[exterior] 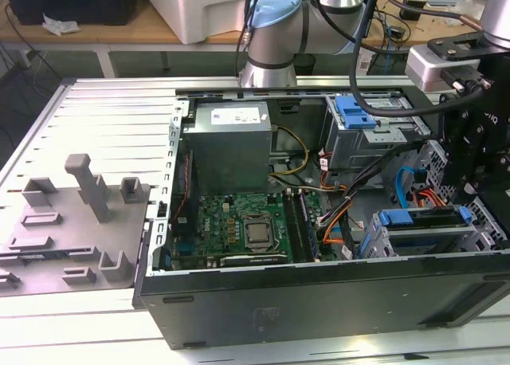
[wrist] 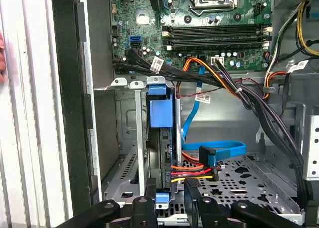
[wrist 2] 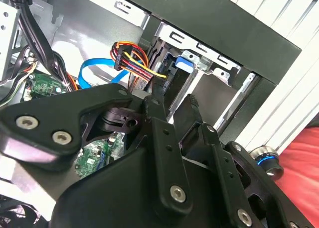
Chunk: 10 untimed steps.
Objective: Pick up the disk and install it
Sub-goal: 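Insert the second disk wire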
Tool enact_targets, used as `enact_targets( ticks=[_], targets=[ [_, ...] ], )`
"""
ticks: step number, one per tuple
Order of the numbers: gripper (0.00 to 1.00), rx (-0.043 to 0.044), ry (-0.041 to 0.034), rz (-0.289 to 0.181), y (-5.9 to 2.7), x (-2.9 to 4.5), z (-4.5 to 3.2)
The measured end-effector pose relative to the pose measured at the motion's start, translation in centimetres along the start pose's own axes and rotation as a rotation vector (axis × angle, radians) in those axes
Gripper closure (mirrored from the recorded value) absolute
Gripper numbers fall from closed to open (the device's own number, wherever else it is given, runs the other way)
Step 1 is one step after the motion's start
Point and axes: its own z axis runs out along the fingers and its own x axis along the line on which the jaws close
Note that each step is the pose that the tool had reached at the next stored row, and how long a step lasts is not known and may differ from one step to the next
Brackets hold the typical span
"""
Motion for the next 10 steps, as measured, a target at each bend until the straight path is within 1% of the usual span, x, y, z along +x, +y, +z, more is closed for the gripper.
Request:
enact_targets(
  ticks=[10],
  targets=[
    [0.64, 0.0, 0.0, 0.0, 0.0, 0.0, -0.02]
  ],
)
